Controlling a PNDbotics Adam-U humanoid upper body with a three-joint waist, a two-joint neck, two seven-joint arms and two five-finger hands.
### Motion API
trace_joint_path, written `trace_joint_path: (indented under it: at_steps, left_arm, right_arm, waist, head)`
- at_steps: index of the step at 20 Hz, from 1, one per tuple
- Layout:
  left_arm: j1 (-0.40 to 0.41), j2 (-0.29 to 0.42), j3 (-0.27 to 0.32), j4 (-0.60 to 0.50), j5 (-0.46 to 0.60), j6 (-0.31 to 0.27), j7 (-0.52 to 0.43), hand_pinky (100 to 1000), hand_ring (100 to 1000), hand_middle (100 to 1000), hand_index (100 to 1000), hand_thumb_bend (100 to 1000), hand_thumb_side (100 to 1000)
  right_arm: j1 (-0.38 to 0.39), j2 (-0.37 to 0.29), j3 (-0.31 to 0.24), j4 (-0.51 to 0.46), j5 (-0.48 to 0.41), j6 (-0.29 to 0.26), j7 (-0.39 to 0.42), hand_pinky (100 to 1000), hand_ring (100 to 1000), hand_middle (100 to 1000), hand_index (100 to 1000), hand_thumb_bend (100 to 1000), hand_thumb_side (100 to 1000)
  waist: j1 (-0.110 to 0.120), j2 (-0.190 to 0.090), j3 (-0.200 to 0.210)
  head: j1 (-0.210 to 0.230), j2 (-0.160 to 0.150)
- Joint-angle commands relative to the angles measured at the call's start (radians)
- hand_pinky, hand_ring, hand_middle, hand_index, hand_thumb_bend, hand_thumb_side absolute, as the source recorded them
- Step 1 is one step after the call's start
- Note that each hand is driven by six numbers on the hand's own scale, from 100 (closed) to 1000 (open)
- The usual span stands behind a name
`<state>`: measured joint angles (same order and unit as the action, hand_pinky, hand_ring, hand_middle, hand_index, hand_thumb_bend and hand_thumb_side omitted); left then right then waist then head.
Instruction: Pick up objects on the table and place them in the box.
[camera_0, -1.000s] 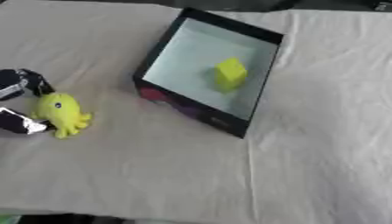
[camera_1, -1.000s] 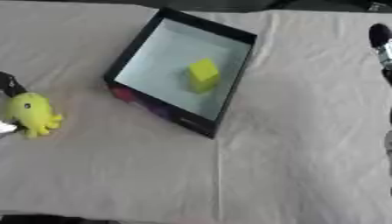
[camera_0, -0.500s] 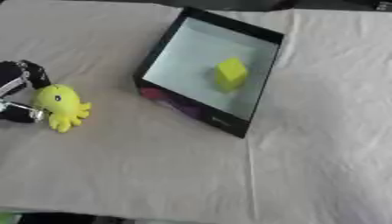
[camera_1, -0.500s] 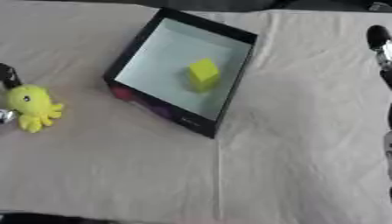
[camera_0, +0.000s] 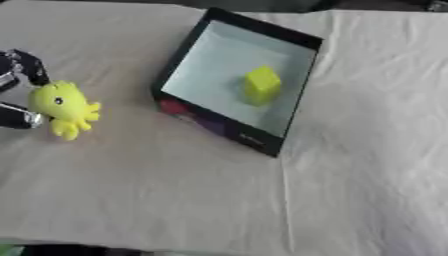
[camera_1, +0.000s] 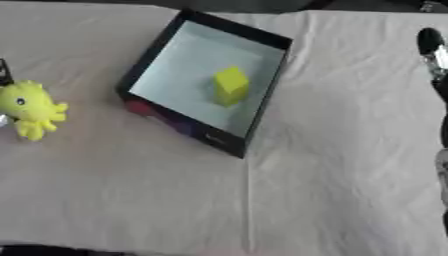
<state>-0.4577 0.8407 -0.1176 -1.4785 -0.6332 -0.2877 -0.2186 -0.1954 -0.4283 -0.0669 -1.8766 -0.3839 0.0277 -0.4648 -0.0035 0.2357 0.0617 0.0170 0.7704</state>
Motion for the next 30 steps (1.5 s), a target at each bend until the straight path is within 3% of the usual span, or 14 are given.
trace_joint_path:
  at_steps: [1, 7, 12, 17, 23, 30]
  left_arm:
    - [-0.048, 0.049, 0.004, -0.075, 0.013, 0.002, -0.015, 689, 549, 487, 421, 348, 100]
    - [-0.186, -0.033, -0.055, -0.136, 0.039, -0.006, -0.094, 683, 539, 483, 426, 329, 100]
    - [-0.308, -0.154, -0.069, -0.078, 0.029, 0.001, -0.157, 681, 533, 481, 430, 315, 100]
    - [-0.373, -0.263, -0.066, -0.009, -0.026, 0.002, -0.187, 678, 531, 481, 433, 301, 100]
    - [-0.426, -0.39, -0.058, 0.096, -0.128, -0.004, -0.183, 672, 526, 476, 433, 296, 100]
    - [-0.476, -0.501, -0.018, 0.221, -0.275, 0.017, -0.092, 665, 516, 471, 432, 294, 100]
  right_arm:
    - [-0.004, -0.036, -0.01, -0.016, 0.002, -0.006, -0.002, 961, 921, 947, 858, 614, 297]
    - [0.002, -0.047, -0.015, -0.017, -0.004, -0.008, -0.007, 961, 921, 948, 858, 606, 300]
    - [0.006, -0.052, -0.018, -0.017, -0.009, -0.011, -0.009, 961, 921, 948, 858, 601, 302]
    - [0.004, -0.051, -0.023, -0.018, -0.013, -0.014, -0.013, 961, 921, 948, 859, 602, 302]
    - [-0.005, -0.056, -0.03, -0.025, -0.021, -0.018, -0.018, 961, 921, 948, 858, 601, 302]
    - [-0.024, -0.055, -0.025, -0.033, -0.029, -0.018, -0.013, 961, 921, 947, 858, 599, 303]
  waist:
    - [0.004, -0.023, 0.004]
    - [0.003, -0.044, 0.022]
    - [0.0, -0.059, 0.031]
    - [-0.003, -0.062, 0.033]
    - [-0.006, -0.063, 0.022]
    - [-0.012, -0.06, -0.01]
  head:
    - [-0.003, 0.0]
    - [-0.009, 0.0]
    - [-0.018, 0.0]
    - [-0.034, 0.0]
    - [-0.037, 0.0]
    - [-0.047, 0.0]
